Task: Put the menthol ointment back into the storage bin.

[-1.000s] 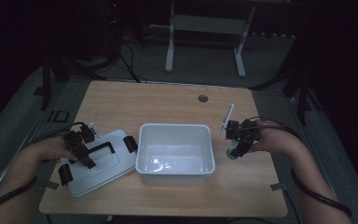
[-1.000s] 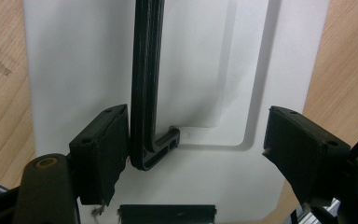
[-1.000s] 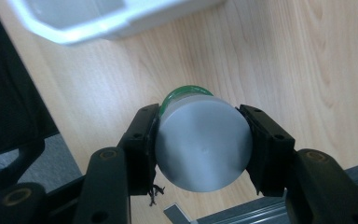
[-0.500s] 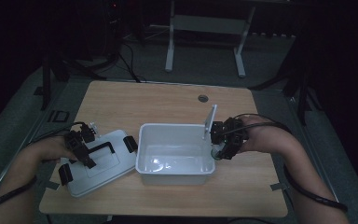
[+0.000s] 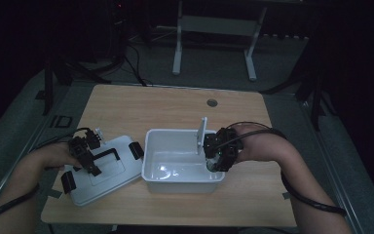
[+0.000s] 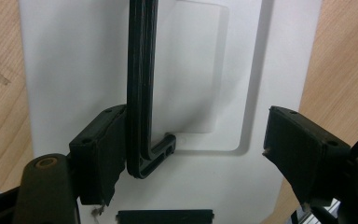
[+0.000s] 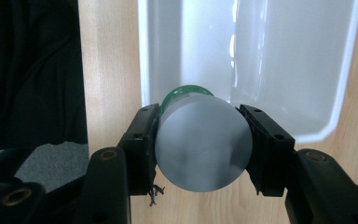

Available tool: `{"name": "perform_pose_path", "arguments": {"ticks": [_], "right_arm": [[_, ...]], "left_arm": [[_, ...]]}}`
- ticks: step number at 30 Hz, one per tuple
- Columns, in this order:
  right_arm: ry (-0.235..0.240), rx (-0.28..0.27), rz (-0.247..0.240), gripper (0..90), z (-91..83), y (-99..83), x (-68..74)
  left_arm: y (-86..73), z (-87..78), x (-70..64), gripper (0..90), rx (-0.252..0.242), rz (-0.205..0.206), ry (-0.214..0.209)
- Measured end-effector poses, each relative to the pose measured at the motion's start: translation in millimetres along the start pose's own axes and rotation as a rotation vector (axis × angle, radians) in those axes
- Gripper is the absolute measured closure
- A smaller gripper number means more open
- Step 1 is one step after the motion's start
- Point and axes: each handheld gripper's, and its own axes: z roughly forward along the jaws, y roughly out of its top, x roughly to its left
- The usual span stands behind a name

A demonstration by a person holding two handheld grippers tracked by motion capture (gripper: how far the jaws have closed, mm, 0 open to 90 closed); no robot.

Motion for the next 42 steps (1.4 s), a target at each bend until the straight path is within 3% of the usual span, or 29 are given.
{"name": "perform_pose_path", "arguments": {"ticks": [5,11,29,42], "right_arm": [[0.012,-0.009,-0.042,50.0,14.5,7.7,2.2],[0.041,0.004,-0.05,50.0,34.1,12.5,1.7],[0.084,0.064,0.034,50.0,96.6,4.7,-24.3],[0.087,0.101,0.066,50.0,118.1,10.6,-29.9]], "left_arm": [[0.3,0.3,-0.3,22.6,0.0,0.001,0.001],[-0.2,1.3,0.0,22.7,0.001,-0.002,-0.001],[-2.2,5.7,1.0,22.6,0.005,-0.004,-0.005],[-1.3,5.4,0.8,22.6,0.006,-0.001,-0.005]]}}
